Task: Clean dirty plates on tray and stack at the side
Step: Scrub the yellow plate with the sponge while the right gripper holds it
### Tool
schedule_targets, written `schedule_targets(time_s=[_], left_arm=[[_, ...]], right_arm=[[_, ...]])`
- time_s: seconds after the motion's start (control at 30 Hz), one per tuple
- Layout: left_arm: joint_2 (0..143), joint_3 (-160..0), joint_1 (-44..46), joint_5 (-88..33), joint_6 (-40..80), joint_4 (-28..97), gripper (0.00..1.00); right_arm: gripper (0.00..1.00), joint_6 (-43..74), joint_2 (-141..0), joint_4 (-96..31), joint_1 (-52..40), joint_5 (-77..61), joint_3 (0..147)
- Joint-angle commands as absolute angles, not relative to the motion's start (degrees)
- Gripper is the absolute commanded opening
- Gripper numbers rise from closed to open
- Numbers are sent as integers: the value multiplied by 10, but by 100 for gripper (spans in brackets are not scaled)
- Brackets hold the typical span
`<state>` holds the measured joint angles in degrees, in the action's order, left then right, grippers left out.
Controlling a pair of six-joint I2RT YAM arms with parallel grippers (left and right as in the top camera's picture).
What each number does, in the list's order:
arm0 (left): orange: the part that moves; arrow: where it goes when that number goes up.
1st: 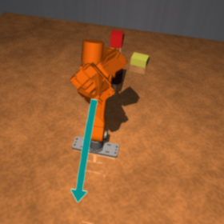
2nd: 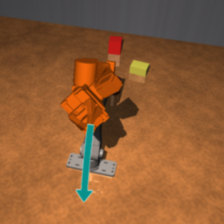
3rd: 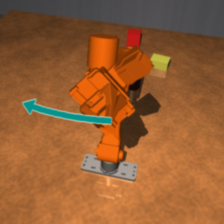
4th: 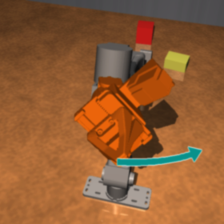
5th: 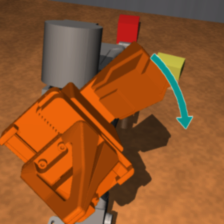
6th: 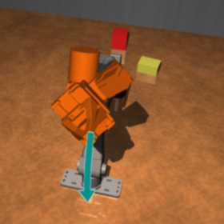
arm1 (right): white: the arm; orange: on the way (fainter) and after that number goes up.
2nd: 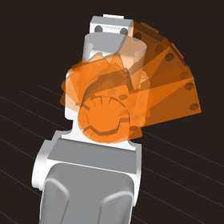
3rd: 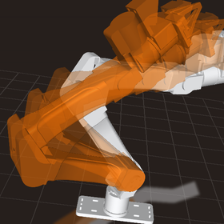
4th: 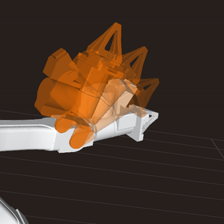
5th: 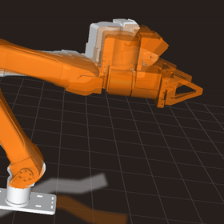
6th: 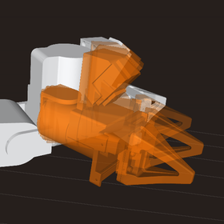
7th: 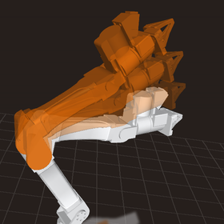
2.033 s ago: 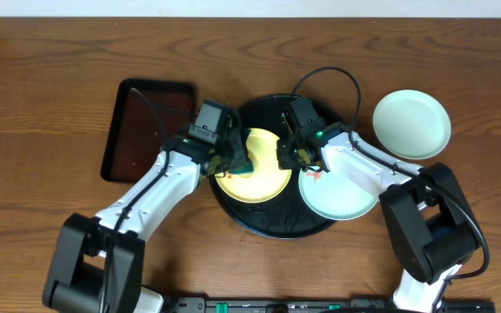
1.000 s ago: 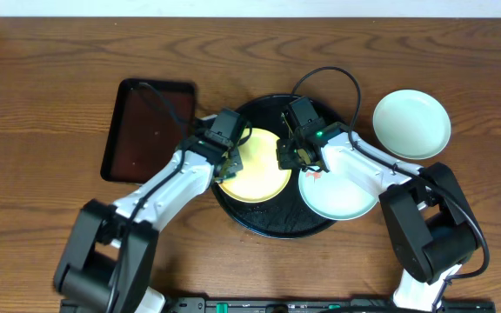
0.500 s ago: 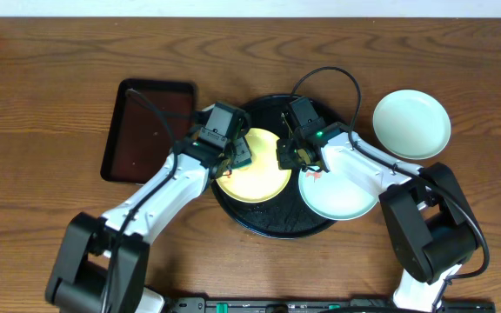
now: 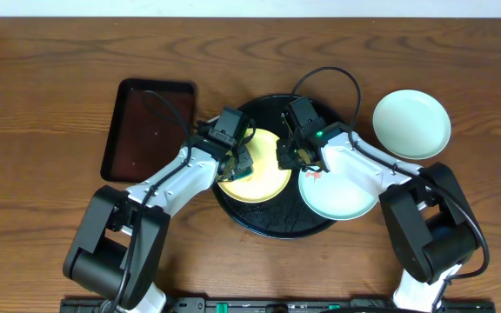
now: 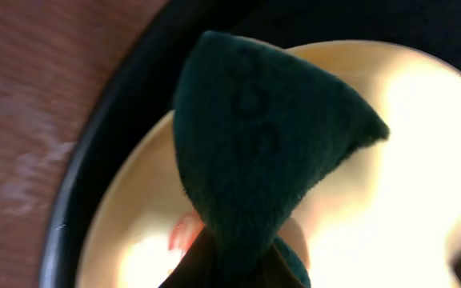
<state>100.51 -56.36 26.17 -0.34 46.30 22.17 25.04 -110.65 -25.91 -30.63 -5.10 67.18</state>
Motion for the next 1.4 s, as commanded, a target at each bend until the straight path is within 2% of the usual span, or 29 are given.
schedule_targets(time_s=[0.0,0.1,0.23,0.4,0.43,0.5,0.73,0.93,1.2,1.27,1.37], left_arm=[[1011,-554,257,125,466,278,7],[981,-558,257,179,466,301,8],[936,-560,258,183,466,302,7],[894,-560,266,63,466,270,7],[895,-560,273,5,466,249,7],[902,-559,284,-25,467,232,7],[959,-557,318,-26,490,192,7],[1027,-557,309,-25,514,189,8],[1044,-557,258,41,513,259,7],[1015,-559,226,130,513,331,8],[980,-559,213,180,510,352,8]], right_arm=[[1,257,-1114,-263,-311,-32,674],[1,257,-1114,-263,-311,-32,674],[1,257,-1114,-263,-311,-32,674],[1,257,-1114,-262,-311,-32,674],[1,257,-1114,-261,-311,-32,674],[1,257,-1114,-262,-311,-32,674],[1,257,-1114,-262,-311,-32,674],[1,257,-1114,-265,-311,-30,674],[1,256,-1114,-267,-311,-28,674],[1,256,-1114,-268,-311,-27,674],[1,257,-1114,-268,-311,-26,674]])
